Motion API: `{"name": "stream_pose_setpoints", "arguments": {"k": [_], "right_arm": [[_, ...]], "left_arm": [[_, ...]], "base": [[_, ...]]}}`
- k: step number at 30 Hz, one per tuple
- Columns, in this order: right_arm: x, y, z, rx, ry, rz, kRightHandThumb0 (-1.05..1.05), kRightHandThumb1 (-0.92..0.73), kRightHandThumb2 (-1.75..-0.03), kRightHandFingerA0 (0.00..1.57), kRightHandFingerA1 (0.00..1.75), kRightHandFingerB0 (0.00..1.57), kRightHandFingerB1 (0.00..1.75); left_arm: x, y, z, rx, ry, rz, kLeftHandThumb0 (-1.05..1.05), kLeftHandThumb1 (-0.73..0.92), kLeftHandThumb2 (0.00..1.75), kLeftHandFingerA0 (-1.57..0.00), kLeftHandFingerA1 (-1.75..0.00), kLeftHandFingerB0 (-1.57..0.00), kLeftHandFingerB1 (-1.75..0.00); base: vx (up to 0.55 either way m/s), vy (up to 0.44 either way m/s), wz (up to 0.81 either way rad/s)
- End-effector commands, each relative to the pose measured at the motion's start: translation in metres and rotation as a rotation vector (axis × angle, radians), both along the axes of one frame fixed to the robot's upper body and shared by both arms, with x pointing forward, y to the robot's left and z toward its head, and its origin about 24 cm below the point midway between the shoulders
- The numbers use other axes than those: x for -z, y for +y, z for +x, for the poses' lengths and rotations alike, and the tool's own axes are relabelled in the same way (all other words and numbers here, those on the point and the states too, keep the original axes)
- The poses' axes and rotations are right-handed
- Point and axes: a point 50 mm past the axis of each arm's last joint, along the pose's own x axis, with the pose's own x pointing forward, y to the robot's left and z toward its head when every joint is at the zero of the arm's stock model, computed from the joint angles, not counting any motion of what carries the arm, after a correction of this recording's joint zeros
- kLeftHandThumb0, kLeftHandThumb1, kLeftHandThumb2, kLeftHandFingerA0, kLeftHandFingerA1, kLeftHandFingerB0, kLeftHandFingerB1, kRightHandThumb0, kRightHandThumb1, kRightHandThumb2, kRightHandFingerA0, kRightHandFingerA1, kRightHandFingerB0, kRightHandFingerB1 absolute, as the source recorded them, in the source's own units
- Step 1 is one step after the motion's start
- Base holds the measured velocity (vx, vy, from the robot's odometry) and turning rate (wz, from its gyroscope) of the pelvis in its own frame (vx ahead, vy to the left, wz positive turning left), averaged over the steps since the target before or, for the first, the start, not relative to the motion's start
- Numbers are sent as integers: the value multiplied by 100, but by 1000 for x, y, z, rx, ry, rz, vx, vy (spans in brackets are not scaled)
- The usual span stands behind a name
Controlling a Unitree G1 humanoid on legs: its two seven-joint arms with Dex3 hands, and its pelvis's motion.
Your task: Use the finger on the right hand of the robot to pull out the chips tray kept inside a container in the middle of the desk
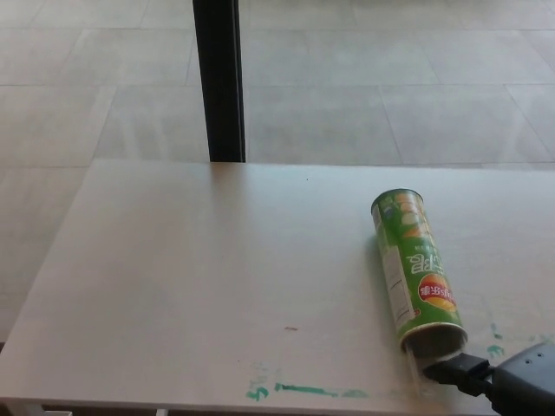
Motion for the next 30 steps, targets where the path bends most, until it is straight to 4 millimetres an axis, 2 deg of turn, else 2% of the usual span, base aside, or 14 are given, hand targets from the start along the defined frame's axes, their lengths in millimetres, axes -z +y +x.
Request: {"name": "stream_pose_setpoints", "arguments": {"k": [1,4,6,11,14,15,18,21,22,23,27,28,30], "right_arm": [[10,-9,-12,81,120,2,-24,-57,-59,86,140,43,41],[16,-13,-21,127,194,-9,-24,-56,-58,84,134,44,41],[15,-13,-26,144,225,7,-23,-56,-59,83,142,44,43],[15,-13,-38,151,225,65,-23,-57,-58,85,143,47,46],[18,-14,-42,176,235,74,-22,-56,-58,83,138,48,47],[23,-15,-45,207,280,64,-24,-57,-57,80,121,45,45],[28,-15,-48,223,290,69,-24,-56,-57,81,125,46,45],[33,-16,-53,222,299,75,-23,-55,-58,80,134,46,47],[34,-16,-54,221,299,76,-22,-57,-57,80,130,47,45],[33,-16,-57,229,312,91,-23,-56,-59,79,138,45,46],[28,-18,-61,234,317,94,-23,-56,-56,78,134,47,45],[27,-18,-62,232,321,94,-23,-57,-60,75,148,44,46],[23,-19,-67,228,330,102,-22,-57,-60,76,145,44,46]], "left_arm": [[-2,4,-1,-11,10,27,-39,73,62,-55,-54,-53,-42],[-3,4,-1,-7,-4,21,-38,74,62,-56,-57,-53,-43],[-3,5,-1,-8,-6,23,-38,73,62,-56,-58,-53,-43],[-4,4,1,14,-3,22,-39,75,62,-53,-52,-50,-41],[-3,4,2,3,-7,18,-39,74,62,-55,-55,-52,-42],[-3,4,2,-2,-10,14,-39,74,62,-56,-53,-52,-41],[-3,4,2,1,-11,20,-40,73,62,-56,-58,-52,-42],[-5,4,2,17,-17,20,-41,75,62,-53,-52,-52,-42],[-5,4,2,15,-18,18,-40,74,62,-53,-52,-53,-42],[-5,4,1,7,-19,14,-40,74,62,-55,-52,-52,-42],[-4,4,2,9,-12,15,-39,74,62,-54,-54,-51,-42],[-4,4,2,7,-13,14,-39,75,62,-55,-54,-51,-42],[-4,4,2,0,-13,16,-39,74,62,-54,-49,-52,-42]], "base": [[0,0,0],[0,0,0],[0,0,0],[0,0,0],[0,0,0],[0,0,0],[0,0,0],[0,0,0],[0,0,0],[0,0,0],[0,0,0],[0,0,0],[0,0,0]]}}
